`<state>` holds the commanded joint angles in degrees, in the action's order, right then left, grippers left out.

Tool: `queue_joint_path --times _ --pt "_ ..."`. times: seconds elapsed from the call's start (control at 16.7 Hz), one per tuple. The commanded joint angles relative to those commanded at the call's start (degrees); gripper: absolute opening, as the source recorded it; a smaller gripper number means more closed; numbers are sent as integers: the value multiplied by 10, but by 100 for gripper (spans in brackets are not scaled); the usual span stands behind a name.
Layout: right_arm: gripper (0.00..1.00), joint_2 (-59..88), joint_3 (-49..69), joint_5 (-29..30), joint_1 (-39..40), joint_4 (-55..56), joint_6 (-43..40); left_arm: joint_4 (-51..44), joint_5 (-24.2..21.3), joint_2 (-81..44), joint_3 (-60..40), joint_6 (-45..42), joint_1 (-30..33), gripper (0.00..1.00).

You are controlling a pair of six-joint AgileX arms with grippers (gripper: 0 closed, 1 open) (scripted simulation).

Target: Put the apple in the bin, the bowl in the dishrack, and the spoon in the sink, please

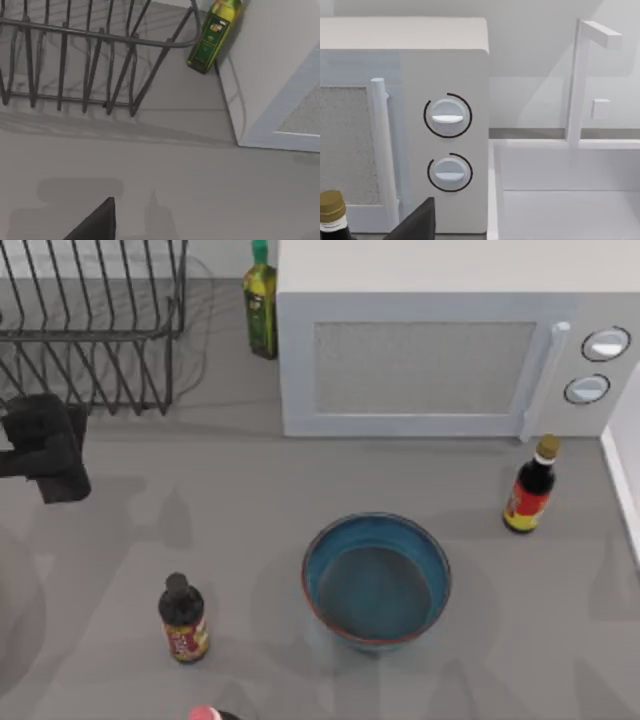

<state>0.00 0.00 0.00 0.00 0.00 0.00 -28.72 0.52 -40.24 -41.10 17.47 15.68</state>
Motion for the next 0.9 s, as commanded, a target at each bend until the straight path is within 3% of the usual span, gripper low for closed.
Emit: queue_joint_path --times 0.9 --pt "100 0 0 0 0 0 0 -504 -4 -810 -810 296 316 100"
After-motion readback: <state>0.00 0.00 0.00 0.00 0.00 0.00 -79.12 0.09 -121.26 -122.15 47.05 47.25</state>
